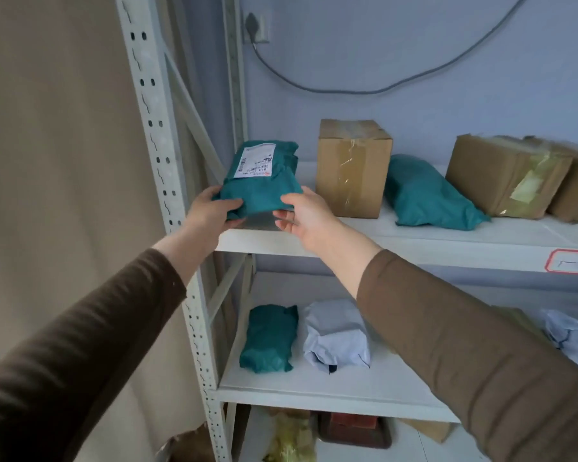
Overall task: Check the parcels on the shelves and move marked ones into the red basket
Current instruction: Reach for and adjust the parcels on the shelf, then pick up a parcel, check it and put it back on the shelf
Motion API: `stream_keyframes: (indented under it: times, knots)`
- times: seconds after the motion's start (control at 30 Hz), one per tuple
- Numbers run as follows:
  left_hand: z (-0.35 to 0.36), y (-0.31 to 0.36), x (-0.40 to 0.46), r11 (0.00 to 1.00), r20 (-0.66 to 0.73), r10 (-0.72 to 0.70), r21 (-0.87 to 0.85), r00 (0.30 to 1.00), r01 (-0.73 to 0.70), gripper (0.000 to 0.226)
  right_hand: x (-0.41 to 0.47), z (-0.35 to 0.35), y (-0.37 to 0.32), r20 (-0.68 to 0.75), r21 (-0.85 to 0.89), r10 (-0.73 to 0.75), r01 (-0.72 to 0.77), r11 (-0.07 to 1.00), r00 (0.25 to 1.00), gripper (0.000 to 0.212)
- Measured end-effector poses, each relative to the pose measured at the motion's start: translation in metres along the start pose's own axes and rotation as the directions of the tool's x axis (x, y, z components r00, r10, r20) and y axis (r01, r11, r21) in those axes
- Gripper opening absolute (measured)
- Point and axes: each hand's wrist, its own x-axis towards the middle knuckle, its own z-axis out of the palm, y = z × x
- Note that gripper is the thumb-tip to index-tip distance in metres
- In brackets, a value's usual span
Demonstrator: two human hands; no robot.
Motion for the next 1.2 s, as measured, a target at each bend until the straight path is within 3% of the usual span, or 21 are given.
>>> stream_keyframes:
  times: [0.2, 0.37, 0.43, 0.5, 0.53, 0.6, 0.63, 0.7, 0.73, 0.77, 0.83, 0.9, 0.93, 1.03, 1.13, 1.2]
  knots:
    - [0.011, -0.001, 0.063, 0.985, -0.023, -0.11, 0.13, 0.994, 0.112, 0.046, 0.049, 0.02, 0.002, -0.021, -0.007, 0.031, -0.031, 1.0, 0.999, 0.038]
    - [0.01, -0.002, 0.085, 0.896, -0.036, -0.024, 0.442, 0.999, 0.037, 0.066, 0.05, 0.015, 0.002, -0.013, -0.045, 0.0, 0.0, 0.999, 1.0, 0.048]
    - [0.007, 0.003, 0.087, 0.693, -0.06, 0.077, 0.721, 0.995, -0.01, 0.078, 0.035, 0.005, 0.0, -0.03, -0.256, -0.189, 0.176, 0.951, 0.981, 0.055]
    - [0.011, 0.011, 0.081, 0.504, -0.015, 0.219, 0.858, 0.976, -0.1, 0.079, 0.018, -0.01, -0.009, -0.033, -0.502, -0.503, 0.421, 0.756, 0.864, 0.048]
    - [0.017, 0.016, 0.077, 0.479, 0.047, 0.298, 0.856, 0.953, -0.192, 0.076, 0.012, -0.018, -0.016, -0.021, -0.558, -0.619, 0.504, 0.659, 0.785, 0.041]
    - [0.036, 0.031, 0.063, 0.499, 0.174, 0.42, 0.775, 0.891, -0.387, 0.069, 0.005, -0.036, -0.036, -0.046, -0.587, -0.771, 0.607, 0.536, 0.635, 0.032]
    - [0.049, 0.038, 0.059, 0.557, 0.215, 0.437, 0.698, 0.873, -0.451, 0.067, 0.007, -0.047, -0.048, -0.09, -0.603, -0.821, 0.625, 0.495, 0.563, 0.031]
    - [0.08, 0.052, 0.05, 0.744, 0.279, 0.339, 0.505, 0.898, -0.438, 0.066, 0.018, -0.069, -0.071, -0.218, -0.617, -0.848, 0.605, 0.503, 0.483, 0.033]
    - [0.096, 0.057, 0.048, 0.821, 0.321, 0.256, 0.426, 0.912, -0.38, 0.067, 0.026, -0.079, -0.08, -0.289, -0.607, -0.828, 0.576, 0.547, 0.481, 0.036]
    - [0.112, 0.06, 0.044, 0.869, 0.357, 0.176, 0.381, 0.917, -0.315, 0.068, 0.032, -0.089, -0.088, -0.36, -0.587, -0.785, 0.532, 0.61, 0.504, 0.039]
    - [0.141, 0.062, 0.037, 0.916, 0.39, 0.064, 0.343, 0.918, -0.21, 0.068, 0.047, -0.105, -0.097, -0.463, -0.502, -0.608, 0.375, 0.779, 0.645, 0.052]
    - [0.16, 0.058, 0.029, 0.949, 0.418, -0.033, 0.299, 0.908, -0.103, 0.061, 0.057, -0.114, -0.099, -0.468, -0.353, -0.338, 0.178, 0.919, 0.816, 0.068]
    - [0.166, 0.054, 0.028, 0.967, 0.43, -0.076, 0.252, 0.9, -0.039, 0.057, 0.058, -0.116, -0.098, -0.443, -0.292, -0.222, 0.095, 0.952, 0.868, 0.073]
    - [0.171, 0.046, 0.023, 0.982, 0.439, -0.135, 0.178, 0.888, 0.062, 0.043, 0.056, -0.121, -0.09, -0.356, -0.204, -0.081, 0.007, 0.979, 0.931, 0.072]
    - [0.166, 0.041, 0.007, 0.992, 0.402, -0.075, 0.119, 0.913, 0.029, 0.032, 0.03, -0.118, -0.088, -0.333, -0.194, -0.108, 0.044, 0.98, 0.937, 0.045]
    - [0.159, 0.033, -0.009, 0.996, 0.373, 0.021, 0.07, 0.927, -0.051, 0.036, 0.01, -0.12, -0.081, -0.295, -0.184, -0.14, 0.088, 0.979, 0.945, 0.046]
